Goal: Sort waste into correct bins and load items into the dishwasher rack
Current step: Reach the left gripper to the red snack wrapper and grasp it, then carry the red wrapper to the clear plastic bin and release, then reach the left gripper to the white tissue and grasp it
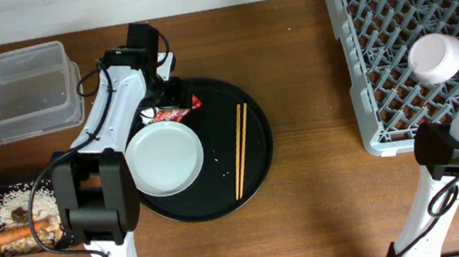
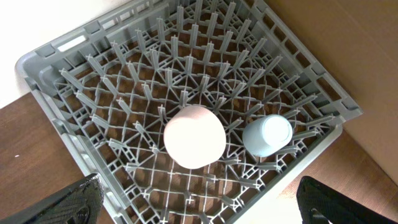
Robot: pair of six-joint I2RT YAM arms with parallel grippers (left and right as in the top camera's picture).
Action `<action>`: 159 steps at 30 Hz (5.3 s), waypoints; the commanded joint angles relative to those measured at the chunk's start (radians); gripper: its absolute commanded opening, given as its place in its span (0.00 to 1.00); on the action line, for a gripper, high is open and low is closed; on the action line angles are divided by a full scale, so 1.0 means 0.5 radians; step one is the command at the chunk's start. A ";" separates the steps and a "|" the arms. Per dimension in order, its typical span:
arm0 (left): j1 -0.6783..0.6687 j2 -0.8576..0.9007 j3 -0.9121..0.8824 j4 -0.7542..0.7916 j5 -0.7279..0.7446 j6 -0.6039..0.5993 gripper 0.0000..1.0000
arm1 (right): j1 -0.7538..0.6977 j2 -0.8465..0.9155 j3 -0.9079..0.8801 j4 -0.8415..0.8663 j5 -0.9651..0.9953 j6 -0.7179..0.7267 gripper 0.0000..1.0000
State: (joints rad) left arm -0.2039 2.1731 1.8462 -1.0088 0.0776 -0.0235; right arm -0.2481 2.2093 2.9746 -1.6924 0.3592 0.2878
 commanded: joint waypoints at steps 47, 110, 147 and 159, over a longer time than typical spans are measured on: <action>-0.383 0.168 0.188 0.002 -0.486 0.011 0.00 | -0.002 -0.056 -0.007 -0.011 0.036 0.009 0.98; 1.160 -0.478 0.259 0.498 -0.561 -0.701 0.01 | -0.002 -0.056 -0.007 -0.011 0.036 0.009 0.98; 1.233 -0.063 0.259 0.594 -0.218 -0.714 0.94 | -0.002 -0.056 -0.007 -0.011 0.036 0.009 0.98; 1.175 -0.545 0.259 0.458 0.511 -0.311 0.99 | -0.002 -0.056 -0.007 -0.011 0.036 0.009 0.98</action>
State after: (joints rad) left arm 0.4011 2.0289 1.9671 -0.7757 0.0799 -0.2729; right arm -0.2481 2.2093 2.9746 -1.6924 0.3592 0.2874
